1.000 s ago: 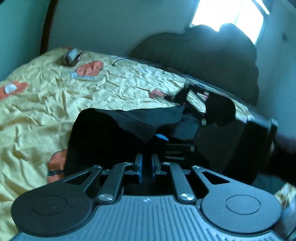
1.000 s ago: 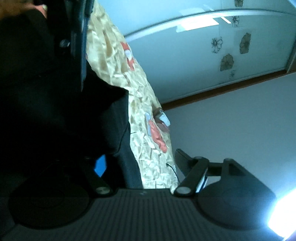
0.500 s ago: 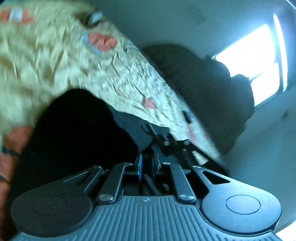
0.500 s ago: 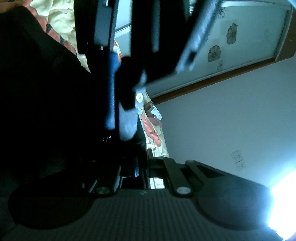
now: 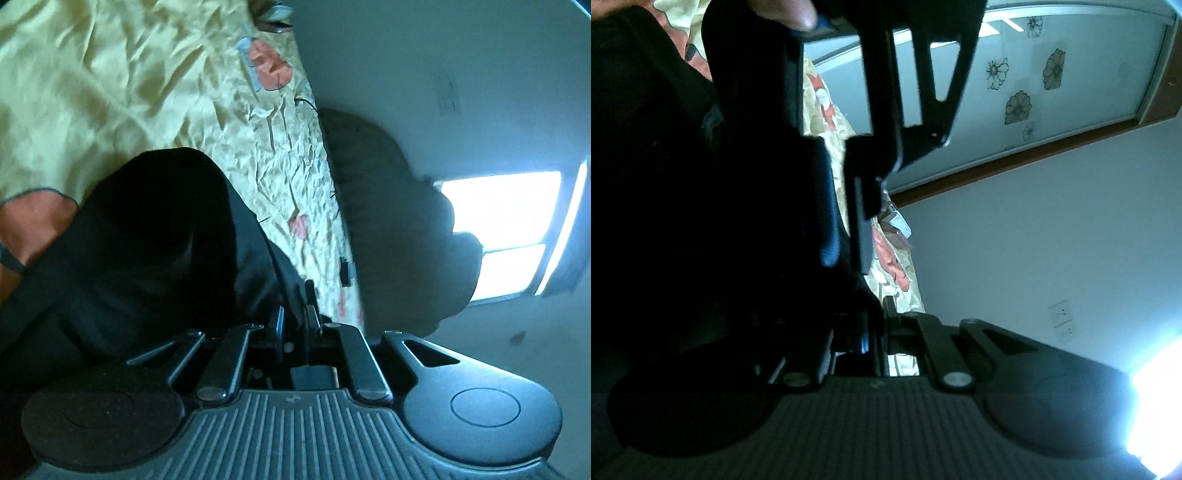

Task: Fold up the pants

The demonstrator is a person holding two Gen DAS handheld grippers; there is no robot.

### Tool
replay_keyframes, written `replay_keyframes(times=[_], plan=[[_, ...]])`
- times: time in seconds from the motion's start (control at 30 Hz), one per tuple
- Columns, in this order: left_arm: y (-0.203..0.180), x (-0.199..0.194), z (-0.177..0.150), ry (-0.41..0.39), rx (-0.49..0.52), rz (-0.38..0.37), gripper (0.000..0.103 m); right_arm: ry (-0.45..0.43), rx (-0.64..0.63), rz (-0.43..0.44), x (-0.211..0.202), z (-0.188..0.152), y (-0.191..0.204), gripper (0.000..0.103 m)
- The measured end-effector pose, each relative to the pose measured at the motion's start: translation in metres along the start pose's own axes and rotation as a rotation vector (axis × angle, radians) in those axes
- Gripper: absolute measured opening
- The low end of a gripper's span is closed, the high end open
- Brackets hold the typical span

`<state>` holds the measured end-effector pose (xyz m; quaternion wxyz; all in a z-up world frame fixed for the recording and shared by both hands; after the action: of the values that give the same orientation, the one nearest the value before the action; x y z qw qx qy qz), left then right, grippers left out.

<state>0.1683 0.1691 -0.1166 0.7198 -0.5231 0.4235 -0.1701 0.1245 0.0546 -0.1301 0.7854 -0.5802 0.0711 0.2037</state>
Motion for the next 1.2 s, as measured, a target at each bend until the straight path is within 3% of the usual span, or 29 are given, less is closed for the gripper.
replay_keyframes(times=[0.27, 0.33, 0.37, 0.4, 0.47, 0.53, 0.63, 0.73, 0.87, 1.03, 1.07, 1.2], plan=[[0.019, -0.024, -0.008, -0.034, -0.057, -0.027, 0.014, -0.004, 0.052, -0.037, 0.000, 0.006, -0.012, 0.006], [0.024, -0.032, -0.009, -0.071, -0.077, -0.043, 0.027, -0.007, 0.069, -0.050, -0.001, 0.007, -0.014, 0.006], [0.027, -0.036, -0.011, -0.091, -0.099, -0.052, 0.038, -0.007, 0.070, -0.059, -0.001, 0.008, -0.015, 0.006], [0.029, -0.038, -0.014, -0.114, -0.113, -0.066, 0.059, -0.005, 0.072, -0.067, 0.000, 0.007, -0.016, 0.006], [0.034, -0.041, -0.019, -0.169, -0.142, -0.128, 0.073, -0.006, 0.091, -0.065, -0.002, 0.009, -0.019, 0.006], [0.031, -0.040, -0.017, -0.173, -0.147, -0.149, 0.073, -0.008, 0.086, -0.066, -0.005, 0.011, -0.017, 0.006], [0.019, -0.038, -0.013, -0.177, -0.098, -0.111, 0.073, -0.010, 0.067, -0.066, -0.005, 0.010, -0.015, 0.006], [0.008, -0.022, -0.016, -0.109, -0.095, -0.134, 0.074, -0.012, 0.059, -0.069, -0.008, 0.011, -0.014, 0.006], [0.002, 0.002, -0.019, -0.046, -0.120, -0.095, 0.076, -0.019, 0.067, -0.078, -0.012, 0.008, -0.011, 0.006], [-0.005, 0.010, -0.008, -0.083, -0.119, -0.092, 0.076, -0.017, 0.018, -0.081, -0.017, 0.004, 0.001, 0.006], [-0.009, 0.011, -0.005, -0.101, -0.092, -0.081, 0.072, -0.016, 0.006, -0.080, -0.019, 0.003, 0.006, 0.006], [-0.020, 0.008, -0.003, -0.114, 0.044, -0.046, 0.040, -0.018, -0.035, -0.087, -0.026, -0.003, 0.018, 0.005]])
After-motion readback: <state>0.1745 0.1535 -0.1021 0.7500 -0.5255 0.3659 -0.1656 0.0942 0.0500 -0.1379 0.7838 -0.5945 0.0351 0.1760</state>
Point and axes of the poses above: each gripper's, at about its wrist camera, not at the fingertips, and x roughly the way its jaws point, y to its left, z to its top, the point moved 3 cm from there along x, roughly the way its jaws point, and after that the axes turned 8 degrees about z, right-handed, at the moved point
